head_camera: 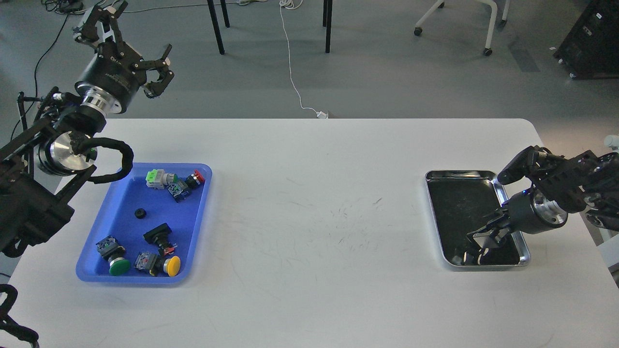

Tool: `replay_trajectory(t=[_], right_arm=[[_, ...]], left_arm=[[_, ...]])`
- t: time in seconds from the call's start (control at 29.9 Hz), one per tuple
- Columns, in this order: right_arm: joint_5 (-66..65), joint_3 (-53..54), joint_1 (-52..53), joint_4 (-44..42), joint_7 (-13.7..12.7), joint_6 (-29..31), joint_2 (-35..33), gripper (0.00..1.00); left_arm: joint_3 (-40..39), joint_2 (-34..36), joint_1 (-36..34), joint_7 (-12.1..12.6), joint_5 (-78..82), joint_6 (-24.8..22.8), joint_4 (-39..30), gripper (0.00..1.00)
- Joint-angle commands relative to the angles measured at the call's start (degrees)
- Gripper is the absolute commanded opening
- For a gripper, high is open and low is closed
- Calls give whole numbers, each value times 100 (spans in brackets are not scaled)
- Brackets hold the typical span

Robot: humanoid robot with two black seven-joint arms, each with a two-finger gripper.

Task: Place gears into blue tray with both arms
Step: 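Reach the right gripper down into the silver metal tray again, then grasp another small black ring in the metal tray with the right gripper, then carry the black ring to the table center and release it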

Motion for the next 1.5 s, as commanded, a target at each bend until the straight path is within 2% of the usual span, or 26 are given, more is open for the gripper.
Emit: replay_trajectory(t=[0.0, 0.13, 0.33, 0.4, 0.64, 0.84, 1.14, 1.34, 1.47], right_arm=[[3, 31, -148, -4, -4, -3, 15, 57], [3, 31, -237, -4, -4, 6, -3, 50], [3, 31, -237, -13, -4, 6, 23, 24], [3, 40, -228, -22, -22, -11, 23, 20], [3, 40, -114, 48, -4, -12, -3, 18], [125, 347, 510, 321, -13, 6, 111, 18], [1644, 453, 862, 172, -39, -38, 1761, 18], [1918, 444, 529, -285, -4, -599, 2703, 19], [1936, 435, 300, -645, -4, -679, 3081, 19]], left_arm=[[-7, 18, 12, -5, 0, 6, 2, 98], [-7, 27, 30, 3, 0, 6, 2, 98], [-7, 27, 65, -5, 0, 14, 2, 98], [-7, 27, 65, -5, 0, 14, 2, 98], [-34, 44, 65, -5, 0, -3, 2, 98], [-51, 158, 65, 3, 0, -12, -6, 98], [-60, 343, 65, 3, 0, -21, 2, 98], [-51, 483, 65, -41, 0, -29, -7, 98], [-43, 528, 65, -41, 0, -30, -7, 98]])
